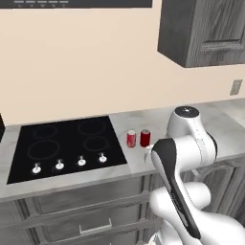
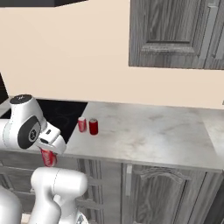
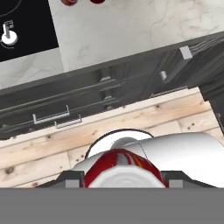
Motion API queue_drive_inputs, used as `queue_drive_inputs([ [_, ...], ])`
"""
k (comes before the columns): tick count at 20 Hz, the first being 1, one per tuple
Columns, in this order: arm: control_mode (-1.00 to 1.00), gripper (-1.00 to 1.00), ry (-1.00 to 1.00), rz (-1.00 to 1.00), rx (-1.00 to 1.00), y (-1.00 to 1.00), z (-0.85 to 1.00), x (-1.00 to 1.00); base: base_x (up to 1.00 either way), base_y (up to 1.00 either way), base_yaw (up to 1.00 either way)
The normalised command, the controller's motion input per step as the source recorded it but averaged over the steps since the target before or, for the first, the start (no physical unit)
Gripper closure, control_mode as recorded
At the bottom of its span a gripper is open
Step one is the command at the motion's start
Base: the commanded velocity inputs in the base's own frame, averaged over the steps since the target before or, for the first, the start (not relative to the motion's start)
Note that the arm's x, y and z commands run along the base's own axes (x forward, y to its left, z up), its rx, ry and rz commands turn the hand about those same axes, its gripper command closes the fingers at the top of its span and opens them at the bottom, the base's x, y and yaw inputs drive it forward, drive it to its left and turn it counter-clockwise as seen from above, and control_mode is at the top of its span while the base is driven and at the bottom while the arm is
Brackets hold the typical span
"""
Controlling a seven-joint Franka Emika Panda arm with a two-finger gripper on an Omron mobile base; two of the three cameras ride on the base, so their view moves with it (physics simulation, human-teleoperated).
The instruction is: Four empty soda cans are scattered around the kitchen. Gather all the cans and cluster them next to the stove for recycling.
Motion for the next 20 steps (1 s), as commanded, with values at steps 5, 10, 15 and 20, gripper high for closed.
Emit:
queue_drive_inputs([
  [5,1.0,1.0,0.0,0.0,0.0,0.0,0.0,0.0,0.24,0.12,0.06],
  [10,1.0,1.0,0.0,0.0,0.0,0.0,0.0,0.0,0.31,0.12,0.05],
  [15,-1.0,1.0,0.0,0.05,0.0,0.02,0.0,0.22,0.06,0.01,0.01],
  [20,-1.0,1.0,-0.07,0.11,0.0,0.0,-0.02,0.35,0.0,0.0,0.0],
])
